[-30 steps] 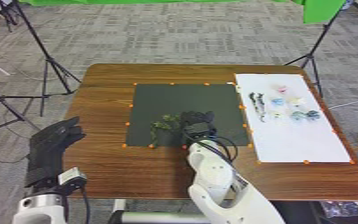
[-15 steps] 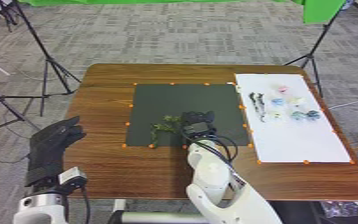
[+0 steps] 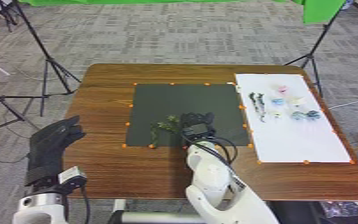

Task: Arrange flowers

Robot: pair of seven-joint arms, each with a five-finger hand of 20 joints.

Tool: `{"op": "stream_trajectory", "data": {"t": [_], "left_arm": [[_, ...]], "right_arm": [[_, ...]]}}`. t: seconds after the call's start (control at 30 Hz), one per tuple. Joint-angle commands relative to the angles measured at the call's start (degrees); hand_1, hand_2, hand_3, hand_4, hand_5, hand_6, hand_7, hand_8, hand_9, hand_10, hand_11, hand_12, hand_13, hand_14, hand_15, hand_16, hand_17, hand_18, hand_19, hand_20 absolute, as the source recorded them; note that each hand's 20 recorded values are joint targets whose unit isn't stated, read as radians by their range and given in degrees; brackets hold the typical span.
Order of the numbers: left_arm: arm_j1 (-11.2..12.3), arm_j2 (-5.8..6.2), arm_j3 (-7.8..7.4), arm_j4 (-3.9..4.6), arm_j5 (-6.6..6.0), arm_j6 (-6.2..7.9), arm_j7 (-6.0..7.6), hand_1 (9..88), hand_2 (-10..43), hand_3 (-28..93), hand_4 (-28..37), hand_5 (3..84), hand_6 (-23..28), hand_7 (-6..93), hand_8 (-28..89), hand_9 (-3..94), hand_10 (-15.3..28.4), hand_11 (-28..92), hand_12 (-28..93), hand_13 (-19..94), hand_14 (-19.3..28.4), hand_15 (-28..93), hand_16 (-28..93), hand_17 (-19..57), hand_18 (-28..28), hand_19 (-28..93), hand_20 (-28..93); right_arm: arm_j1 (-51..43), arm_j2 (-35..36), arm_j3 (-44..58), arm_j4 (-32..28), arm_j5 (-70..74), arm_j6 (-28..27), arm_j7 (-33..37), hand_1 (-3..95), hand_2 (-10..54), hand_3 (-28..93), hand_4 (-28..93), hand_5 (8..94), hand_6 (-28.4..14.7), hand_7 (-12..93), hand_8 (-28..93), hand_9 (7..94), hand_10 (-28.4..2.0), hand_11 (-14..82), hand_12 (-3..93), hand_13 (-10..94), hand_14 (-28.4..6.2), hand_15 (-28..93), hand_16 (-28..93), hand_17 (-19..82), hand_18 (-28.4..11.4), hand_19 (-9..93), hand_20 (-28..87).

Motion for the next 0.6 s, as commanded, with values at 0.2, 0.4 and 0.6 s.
{"op": "stream_trajectory", "data": {"t": [0.2,0.4,0.6], "left_arm": [[1.3,-0.17,-1.0,-0.68,0.85,0.38,-1.02,29.5,3.4,83,-13.7,53.2,16.8,20.1,-10,42.4,24.6,52,13,34,28.4,84,-22,-3.3,24.8,55,47],[1.9,-0.69,-1.49,-0.96,1.3,0.27,-1.51,29.4,3.4,83,-13.3,53.3,16.8,20.1,-10,42.4,24.5,52,13,33,28.4,84,-22,-3.3,24.8,55,47],[3.7,-0.85,-2.94,-1.85,1.66,0.58,-1.69,29.6,3.6,83,-12.8,53.3,16.8,20.1,-10,42.3,24.5,52,13,33,28.4,84,-22,-3.5,24.7,55,47]], "right_arm": [[-3.0,-1.6,-0.1,0.2,-1.6,-1.3,-1.7,44.1,-6.6,78,-25,88.1,-2.8,33,16,73.1,-20.1,65.1,32.6,58,-24.8,87,32,14,-28.4,69,37],[-2.6,-1.9,1.0,0.1,-0.7,-1.2,-0.8,37.0,-4.6,78,-22,87.5,-3.1,37,-1,72.1,-20.7,65.2,34.0,57,-26.1,87,33,14,-28.4,69,36],[-2.0,-0.3,-0.5,-2.8,-0.2,-2.8,0.6,25.2,-1.6,76,-19,79.0,-6.3,46,-9,63.8,-25.2,67.0,35.2,52,-28.3,89,33,14,-28.4,66,41]]}}
